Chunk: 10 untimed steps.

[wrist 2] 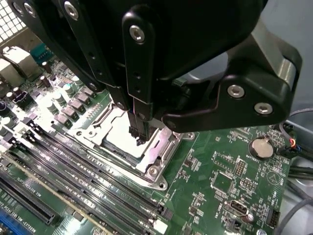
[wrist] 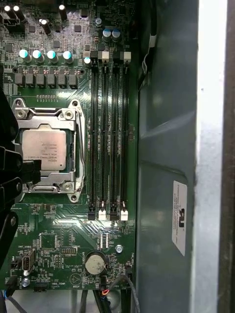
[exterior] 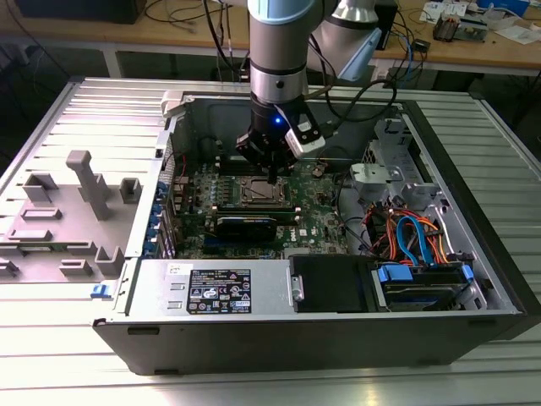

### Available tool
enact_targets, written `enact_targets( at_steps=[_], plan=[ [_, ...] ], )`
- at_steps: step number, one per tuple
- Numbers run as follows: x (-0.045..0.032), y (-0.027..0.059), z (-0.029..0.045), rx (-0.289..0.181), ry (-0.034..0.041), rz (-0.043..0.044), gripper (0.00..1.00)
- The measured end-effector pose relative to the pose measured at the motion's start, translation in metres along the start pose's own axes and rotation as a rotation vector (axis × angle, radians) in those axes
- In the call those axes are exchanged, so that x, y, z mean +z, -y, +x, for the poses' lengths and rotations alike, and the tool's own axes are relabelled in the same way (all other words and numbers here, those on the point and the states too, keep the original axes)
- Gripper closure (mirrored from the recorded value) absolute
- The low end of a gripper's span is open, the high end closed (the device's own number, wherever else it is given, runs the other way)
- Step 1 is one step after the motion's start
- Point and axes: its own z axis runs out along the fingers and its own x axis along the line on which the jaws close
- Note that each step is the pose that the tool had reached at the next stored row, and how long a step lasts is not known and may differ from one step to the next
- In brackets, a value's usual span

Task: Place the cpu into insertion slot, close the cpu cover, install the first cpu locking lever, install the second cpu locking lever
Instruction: 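Install the first cpu locking lever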

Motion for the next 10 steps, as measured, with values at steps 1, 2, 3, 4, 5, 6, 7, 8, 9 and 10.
enact_targets(
  at_steps=[1, 2, 3, 4, 5, 6, 7, 8, 9, 10],
  plan=[
    [0.0, 0.0001, 0.0, 0.0, 0.0, 0.0, 0.89],
    [0.0, 0.0001, 0.0, 0.0, -0.0001, 0.0, 0.89],
    [0.0, 0.0002, 0.0, 0.0, 0.0, 0.0, 0.89],
    [-0.0001, -0.0002, 0.0, 0.0, -0.0001, 0.0002, 0.89],
    [0.0, -0.0024, -0.0001, 0.0, 0.0, 0.0002, 0.89],
    [0.0, -0.0047, -0.0001, 0.0, 0.0, 0.0, 0.89],
    [0.0, -0.0065, -0.0001, 0.0, -0.0001, 0.0001, 0.89],
    [0.0001, -0.0081, -0.0002, 0.0, 0.0, -0.0001, 0.89],
    [0.0, -0.01, -0.0002, 0.0, 0.0, 0.0001, 0.89],
    [0.0001, -0.0131, -0.0003, 0.0, -0.0002, 0.0002, 0.89]
  ],
)
